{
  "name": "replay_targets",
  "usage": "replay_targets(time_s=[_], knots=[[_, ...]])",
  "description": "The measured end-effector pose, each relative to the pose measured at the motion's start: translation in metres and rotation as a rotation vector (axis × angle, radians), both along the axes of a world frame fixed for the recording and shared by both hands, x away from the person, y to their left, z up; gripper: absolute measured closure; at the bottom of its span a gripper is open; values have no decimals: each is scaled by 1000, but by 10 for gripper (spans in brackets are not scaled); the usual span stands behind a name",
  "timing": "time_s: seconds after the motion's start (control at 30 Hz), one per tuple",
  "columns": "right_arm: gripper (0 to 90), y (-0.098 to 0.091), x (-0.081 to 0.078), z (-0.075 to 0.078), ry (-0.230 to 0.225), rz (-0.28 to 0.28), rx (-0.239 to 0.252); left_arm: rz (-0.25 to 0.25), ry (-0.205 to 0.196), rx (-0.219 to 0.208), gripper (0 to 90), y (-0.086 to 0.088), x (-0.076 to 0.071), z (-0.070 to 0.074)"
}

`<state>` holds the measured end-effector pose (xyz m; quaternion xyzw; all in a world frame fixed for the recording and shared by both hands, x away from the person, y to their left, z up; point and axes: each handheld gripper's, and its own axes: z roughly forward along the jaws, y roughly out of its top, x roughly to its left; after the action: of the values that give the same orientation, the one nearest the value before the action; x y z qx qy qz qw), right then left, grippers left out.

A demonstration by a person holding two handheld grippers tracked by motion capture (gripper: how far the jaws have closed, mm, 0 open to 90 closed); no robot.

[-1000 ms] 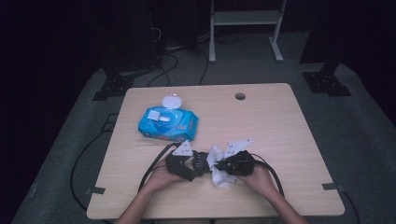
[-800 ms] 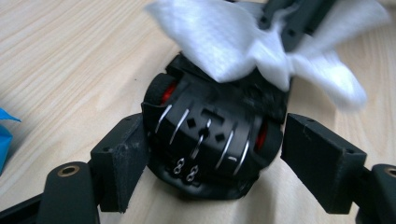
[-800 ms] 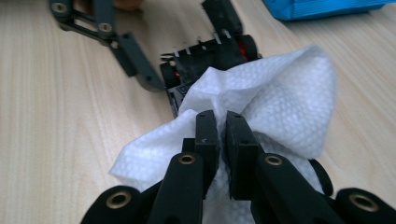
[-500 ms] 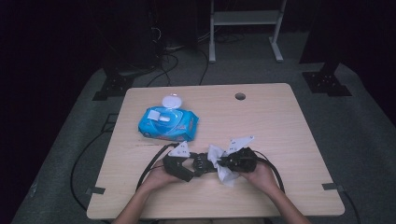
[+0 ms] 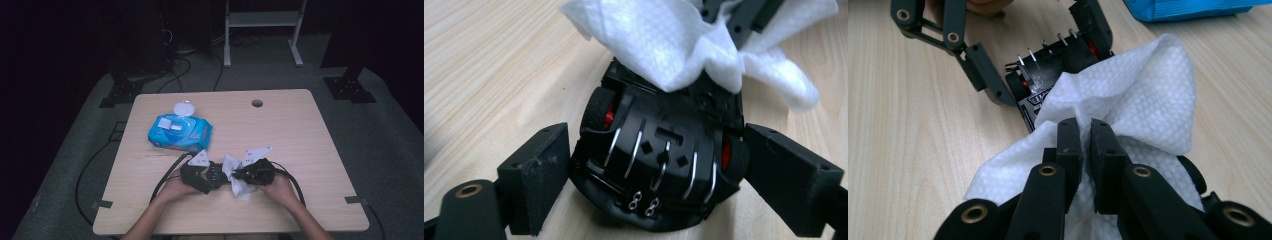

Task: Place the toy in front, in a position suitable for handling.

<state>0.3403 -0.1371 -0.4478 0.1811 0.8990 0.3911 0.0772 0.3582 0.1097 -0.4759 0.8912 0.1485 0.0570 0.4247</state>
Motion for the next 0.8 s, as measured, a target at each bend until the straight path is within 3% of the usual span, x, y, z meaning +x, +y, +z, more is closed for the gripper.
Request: replay_targets(time_s=[0.13,0.3,0.37,0.43,0.47,0.53,0.6,0.77,0.8], knots=[[837,-2,2,0,8,-7,7,-21,-2,3,151,2,-1,0],[838,2,-1,1,8,-18,6,-7,-43,39,168,-4,-5,-3],[839,9,-4,2,3,-4,19,-40,-40,45,222,-5,-7,-3],[842,13,-5,3,7,0,33,-41,-43,46,231,-6,-9,-3],[842,23,-7,3,12,17,45,-45,-62,60,231,-7,-11,-2],[841,32,-8,2,20,31,58,-49,-57,68,231,-7,-10,-3],[841,35,-10,0,14,38,48,-56,-59,68,234,-6,-10,-5],[842,24,-6,3,22,7,55,-54,-62,35,237,-5,-10,-2],[842,17,-5,5,6,-36,36,-53,-63,31,237,-5,-10,-1]])
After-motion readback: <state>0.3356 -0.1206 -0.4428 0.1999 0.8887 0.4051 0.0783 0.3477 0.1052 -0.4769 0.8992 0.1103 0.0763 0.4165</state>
